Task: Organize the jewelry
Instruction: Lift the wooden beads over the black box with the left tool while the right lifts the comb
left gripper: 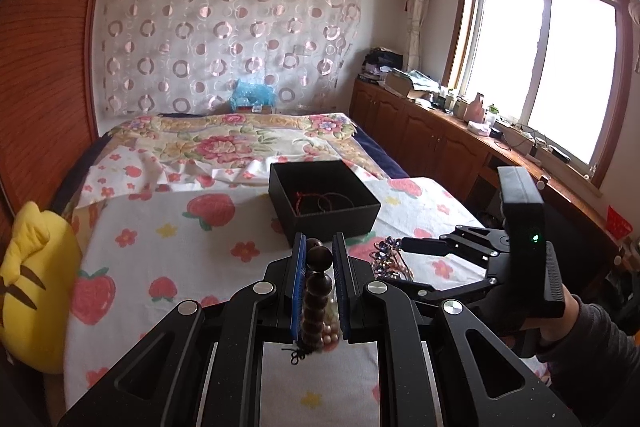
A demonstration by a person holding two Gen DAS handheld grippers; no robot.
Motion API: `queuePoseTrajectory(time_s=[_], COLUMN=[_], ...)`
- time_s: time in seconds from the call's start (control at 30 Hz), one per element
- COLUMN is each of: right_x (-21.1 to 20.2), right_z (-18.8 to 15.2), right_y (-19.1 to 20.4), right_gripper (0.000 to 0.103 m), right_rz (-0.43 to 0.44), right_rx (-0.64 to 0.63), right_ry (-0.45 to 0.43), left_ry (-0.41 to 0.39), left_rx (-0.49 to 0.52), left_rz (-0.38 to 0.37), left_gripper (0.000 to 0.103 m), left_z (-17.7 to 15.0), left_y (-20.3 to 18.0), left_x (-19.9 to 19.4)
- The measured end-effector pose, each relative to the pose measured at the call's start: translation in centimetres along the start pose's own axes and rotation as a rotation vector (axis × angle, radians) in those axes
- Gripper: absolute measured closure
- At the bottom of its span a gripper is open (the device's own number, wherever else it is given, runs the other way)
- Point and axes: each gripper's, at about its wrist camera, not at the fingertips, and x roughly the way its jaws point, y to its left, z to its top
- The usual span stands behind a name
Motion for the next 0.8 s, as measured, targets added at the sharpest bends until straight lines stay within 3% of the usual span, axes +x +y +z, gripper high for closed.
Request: queuePoseTrajectory(time_s=[0.33,0.8], right_x=[-1.5,0.1], right_z=[2.8,6.0], right_y=[-2.1,-6.2], right_gripper=[0.039,0.039], right_rz=[-0.001,0.008], right_rx=[0.013,0.027], right_ry=[-0.061,-0.083], left_ry=[-0.01,-0.036], left_rx=[0.031,0.073], left_rz=[-0.004,0.0], left_gripper=[0.091,0.091], left_z=[2.6,8.9], left_y=[-0.3,-1.0], left_x=[2.1,6.3])
